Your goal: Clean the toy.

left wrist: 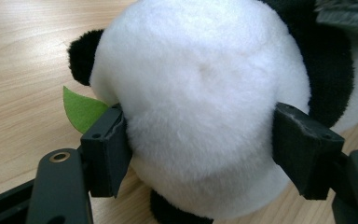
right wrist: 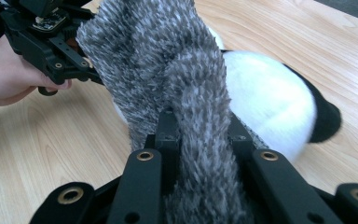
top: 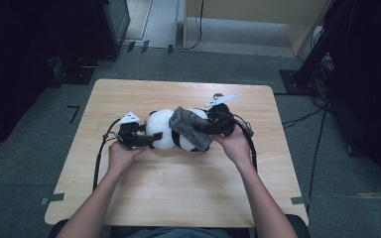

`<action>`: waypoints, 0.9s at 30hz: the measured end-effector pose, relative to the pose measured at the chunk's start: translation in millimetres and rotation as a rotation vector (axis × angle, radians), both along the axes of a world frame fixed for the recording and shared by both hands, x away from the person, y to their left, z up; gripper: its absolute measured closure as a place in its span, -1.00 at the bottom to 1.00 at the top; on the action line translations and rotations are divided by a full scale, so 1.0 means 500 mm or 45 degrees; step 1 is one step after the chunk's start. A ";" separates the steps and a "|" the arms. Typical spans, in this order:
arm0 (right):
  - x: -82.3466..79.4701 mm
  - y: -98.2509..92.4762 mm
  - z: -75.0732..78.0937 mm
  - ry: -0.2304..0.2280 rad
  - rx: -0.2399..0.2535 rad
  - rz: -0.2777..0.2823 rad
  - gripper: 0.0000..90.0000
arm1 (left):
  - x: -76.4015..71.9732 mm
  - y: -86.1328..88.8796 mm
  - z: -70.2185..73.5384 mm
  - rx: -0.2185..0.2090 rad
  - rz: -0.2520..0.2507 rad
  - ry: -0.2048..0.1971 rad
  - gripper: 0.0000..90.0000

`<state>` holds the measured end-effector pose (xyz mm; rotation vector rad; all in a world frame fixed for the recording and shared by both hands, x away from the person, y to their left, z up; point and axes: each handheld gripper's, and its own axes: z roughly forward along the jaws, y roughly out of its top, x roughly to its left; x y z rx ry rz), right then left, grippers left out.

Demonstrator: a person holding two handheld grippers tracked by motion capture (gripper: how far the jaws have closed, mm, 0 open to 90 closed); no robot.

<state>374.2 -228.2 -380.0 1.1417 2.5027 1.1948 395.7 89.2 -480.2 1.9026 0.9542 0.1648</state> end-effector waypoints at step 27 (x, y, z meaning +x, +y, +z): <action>-0.018 -0.110 0.019 -0.127 0.083 -0.187 0.65 | -0.003 0.000 0.012 0.011 -0.003 0.055 -0.19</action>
